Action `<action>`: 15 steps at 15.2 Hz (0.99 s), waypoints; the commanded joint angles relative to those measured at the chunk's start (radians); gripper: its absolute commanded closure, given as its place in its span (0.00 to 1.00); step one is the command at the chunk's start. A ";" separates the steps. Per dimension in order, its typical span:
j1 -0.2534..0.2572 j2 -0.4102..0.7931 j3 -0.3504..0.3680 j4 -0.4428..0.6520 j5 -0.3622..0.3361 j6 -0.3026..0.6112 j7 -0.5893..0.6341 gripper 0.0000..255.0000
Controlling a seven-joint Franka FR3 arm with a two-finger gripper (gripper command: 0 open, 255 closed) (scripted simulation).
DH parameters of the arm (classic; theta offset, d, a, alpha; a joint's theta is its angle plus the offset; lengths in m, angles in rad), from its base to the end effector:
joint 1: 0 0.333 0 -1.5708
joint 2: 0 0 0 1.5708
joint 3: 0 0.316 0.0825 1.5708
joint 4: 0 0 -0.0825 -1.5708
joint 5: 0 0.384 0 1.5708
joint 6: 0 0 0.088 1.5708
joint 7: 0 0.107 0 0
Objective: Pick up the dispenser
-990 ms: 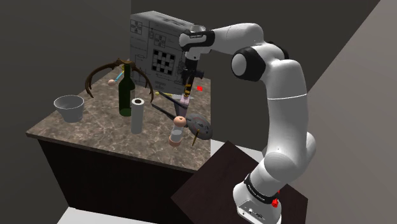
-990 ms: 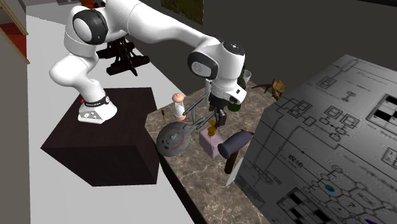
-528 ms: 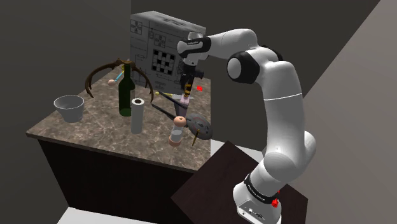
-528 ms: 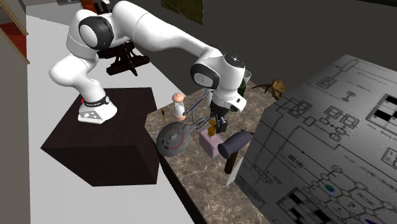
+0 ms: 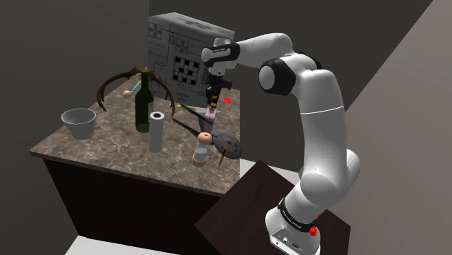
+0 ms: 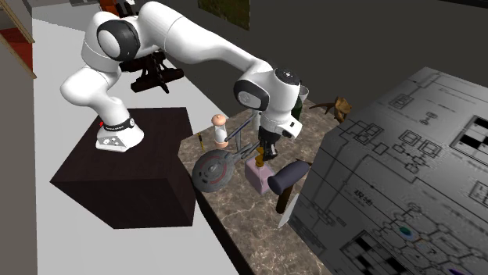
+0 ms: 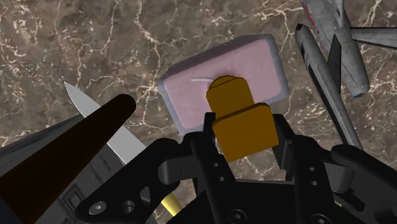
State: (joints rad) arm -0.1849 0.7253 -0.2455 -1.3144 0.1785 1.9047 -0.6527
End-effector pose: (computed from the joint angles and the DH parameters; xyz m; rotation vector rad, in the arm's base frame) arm 0.6790 -0.2541 0.3071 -3.0635 -0.3143 0.1501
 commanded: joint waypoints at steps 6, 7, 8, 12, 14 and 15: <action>0.000 -0.010 -0.002 0.009 -0.003 -0.019 0.001 1.00; 0.000 -0.015 -0.003 0.015 -0.004 -0.030 0.002 1.00; 0.000 -0.019 -0.004 0.021 -0.005 -0.040 0.003 1.00; -0.001 -0.035 -0.006 0.048 -0.009 -0.084 0.006 1.00; -0.002 -0.042 -0.007 0.064 -0.011 -0.106 0.008 1.00; -0.002 -0.045 -0.008 0.073 -0.012 -0.117 0.008 1.00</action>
State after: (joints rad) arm -0.1856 0.6806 -0.2531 -1.2566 0.1672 1.8028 -0.6454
